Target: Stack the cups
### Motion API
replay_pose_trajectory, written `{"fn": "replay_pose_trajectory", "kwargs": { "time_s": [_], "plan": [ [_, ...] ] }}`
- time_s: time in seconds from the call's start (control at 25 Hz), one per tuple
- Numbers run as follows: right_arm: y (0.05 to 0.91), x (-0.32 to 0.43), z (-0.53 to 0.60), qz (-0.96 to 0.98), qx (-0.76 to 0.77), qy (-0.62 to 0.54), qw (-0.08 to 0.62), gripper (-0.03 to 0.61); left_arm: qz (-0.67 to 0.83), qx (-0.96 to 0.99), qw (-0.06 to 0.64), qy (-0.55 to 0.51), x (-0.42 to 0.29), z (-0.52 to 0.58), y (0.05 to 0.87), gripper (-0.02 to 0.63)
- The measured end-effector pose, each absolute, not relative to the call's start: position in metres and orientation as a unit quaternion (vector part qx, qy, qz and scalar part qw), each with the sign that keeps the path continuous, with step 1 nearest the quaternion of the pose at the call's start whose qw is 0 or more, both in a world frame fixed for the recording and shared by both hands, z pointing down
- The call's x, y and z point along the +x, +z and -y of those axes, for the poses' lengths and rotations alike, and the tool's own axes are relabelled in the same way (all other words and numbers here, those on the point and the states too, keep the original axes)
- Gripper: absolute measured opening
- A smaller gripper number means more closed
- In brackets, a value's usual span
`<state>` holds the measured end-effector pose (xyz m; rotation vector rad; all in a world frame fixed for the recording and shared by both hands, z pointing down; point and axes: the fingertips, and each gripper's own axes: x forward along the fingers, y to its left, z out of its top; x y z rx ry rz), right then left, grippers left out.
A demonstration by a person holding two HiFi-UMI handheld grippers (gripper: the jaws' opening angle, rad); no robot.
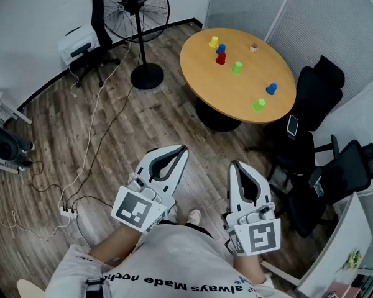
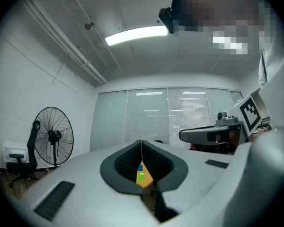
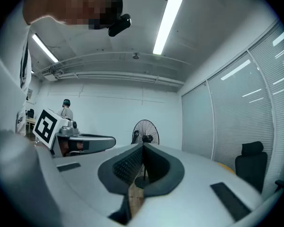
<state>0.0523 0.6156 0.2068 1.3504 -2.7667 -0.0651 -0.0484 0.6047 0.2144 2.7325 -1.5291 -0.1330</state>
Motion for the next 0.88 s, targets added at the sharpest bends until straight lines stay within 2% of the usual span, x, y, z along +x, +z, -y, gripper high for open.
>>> {"fn": "replay_pose_trajectory", "kwargs": {
  "time_s": [0.2, 0.44, 0.88],
  "plan": [
    [0.202, 0.036, -0.617, 0.896, 0.443, -0.015, 0.008, 0.028, 0.487, 0.873, 0.001, -0.034, -0.069, -0.608, 0.217, 0.025],
    [0.209, 0.022, -0.621, 0.89, 0.456, -0.015, 0.014, 0.028, 0.484, 0.874, 0.0, -0.037, -0.082, -0.611, 0.22, 0.025],
    [0.22, 0.025, -0.589, 0.889, 0.458, -0.008, 0.017, 0.028, 0.481, 0.876, 0.005, -0.038, -0.073, -0.578, 0.226, 0.025]
  ]
}}
